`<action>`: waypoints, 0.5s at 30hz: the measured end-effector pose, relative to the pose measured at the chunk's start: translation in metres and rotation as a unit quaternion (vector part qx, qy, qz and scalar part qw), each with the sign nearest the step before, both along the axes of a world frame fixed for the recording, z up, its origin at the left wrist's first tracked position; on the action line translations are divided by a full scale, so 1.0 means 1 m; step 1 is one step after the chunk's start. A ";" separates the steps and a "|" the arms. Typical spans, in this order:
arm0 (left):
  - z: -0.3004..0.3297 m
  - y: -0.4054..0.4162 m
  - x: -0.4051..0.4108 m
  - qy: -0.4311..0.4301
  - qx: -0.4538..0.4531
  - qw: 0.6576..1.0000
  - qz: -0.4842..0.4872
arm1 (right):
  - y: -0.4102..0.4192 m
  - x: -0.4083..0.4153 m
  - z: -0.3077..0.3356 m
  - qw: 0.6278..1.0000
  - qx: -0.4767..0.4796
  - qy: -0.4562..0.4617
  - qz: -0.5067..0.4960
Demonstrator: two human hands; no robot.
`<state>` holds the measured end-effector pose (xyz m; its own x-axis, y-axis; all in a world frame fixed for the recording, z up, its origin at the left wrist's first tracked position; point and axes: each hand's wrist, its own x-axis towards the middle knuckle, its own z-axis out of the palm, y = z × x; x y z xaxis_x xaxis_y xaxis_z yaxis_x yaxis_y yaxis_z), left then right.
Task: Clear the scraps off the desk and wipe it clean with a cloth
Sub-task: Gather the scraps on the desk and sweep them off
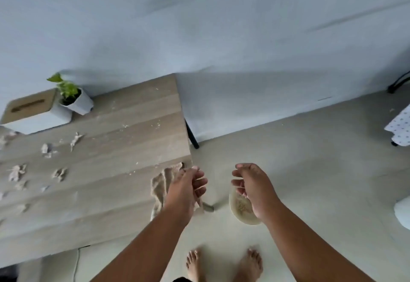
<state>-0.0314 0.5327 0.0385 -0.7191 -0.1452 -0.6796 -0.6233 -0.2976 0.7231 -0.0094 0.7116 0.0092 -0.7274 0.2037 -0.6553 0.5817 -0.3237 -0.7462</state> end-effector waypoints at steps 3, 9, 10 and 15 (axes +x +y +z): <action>0.012 -0.054 0.011 0.052 -0.079 0.995 0.000 | -0.038 -0.006 0.011 0.998 0.023 0.019 0.061; 0.004 -0.160 0.042 0.078 -0.158 0.983 0.054 | -0.132 -0.012 0.018 0.980 0.092 0.055 0.166; 0.001 -0.175 0.046 0.076 -0.160 0.982 0.062 | -0.147 -0.012 0.019 0.975 0.111 0.061 0.185; -0.019 -0.265 0.070 0.052 -0.210 0.976 0.030 | -0.231 -0.005 0.019 0.954 0.166 0.074 0.239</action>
